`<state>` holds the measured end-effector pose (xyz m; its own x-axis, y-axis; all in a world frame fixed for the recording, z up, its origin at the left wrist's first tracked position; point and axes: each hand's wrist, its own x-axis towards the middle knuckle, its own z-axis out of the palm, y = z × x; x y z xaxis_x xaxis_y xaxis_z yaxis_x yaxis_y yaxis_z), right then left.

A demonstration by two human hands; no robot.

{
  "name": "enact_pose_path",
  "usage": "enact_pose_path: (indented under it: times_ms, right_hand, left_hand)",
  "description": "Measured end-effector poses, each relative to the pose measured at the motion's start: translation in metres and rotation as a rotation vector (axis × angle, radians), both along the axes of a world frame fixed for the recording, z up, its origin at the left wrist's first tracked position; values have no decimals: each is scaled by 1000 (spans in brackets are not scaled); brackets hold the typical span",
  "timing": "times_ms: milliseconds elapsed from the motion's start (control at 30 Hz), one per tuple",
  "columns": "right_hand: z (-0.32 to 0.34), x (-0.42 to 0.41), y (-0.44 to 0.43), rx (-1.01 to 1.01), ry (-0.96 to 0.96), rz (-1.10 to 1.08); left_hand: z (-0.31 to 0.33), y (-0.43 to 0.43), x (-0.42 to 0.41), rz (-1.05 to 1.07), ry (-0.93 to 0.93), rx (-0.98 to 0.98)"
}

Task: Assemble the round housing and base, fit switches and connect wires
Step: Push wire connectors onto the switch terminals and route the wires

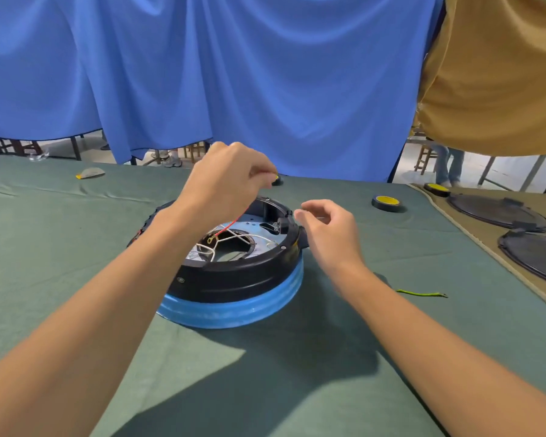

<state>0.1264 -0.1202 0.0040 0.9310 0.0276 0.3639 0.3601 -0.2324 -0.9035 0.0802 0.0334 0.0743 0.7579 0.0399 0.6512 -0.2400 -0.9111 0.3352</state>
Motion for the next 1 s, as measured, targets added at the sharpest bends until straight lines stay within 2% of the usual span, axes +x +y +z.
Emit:
enact_pose_path:
  times_ms: [167, 367, 567, 1000]
  right_hand:
    - [-12, 11, 16, -37, 15, -63]
    - [-22, 14, 13, 28, 4, -3]
    - [-24, 12, 14, 11, -35, -13]
    - [-25, 11, 16, 7, -68, -18]
  left_hand:
    - [-9, 11, 17, -53, 261, 44]
    - [-18, 17, 28, -103, 439, 68]
    - [-21, 17, 29, -129, 491, 108]
    - [-31, 9, 25, -141, 485, 121]
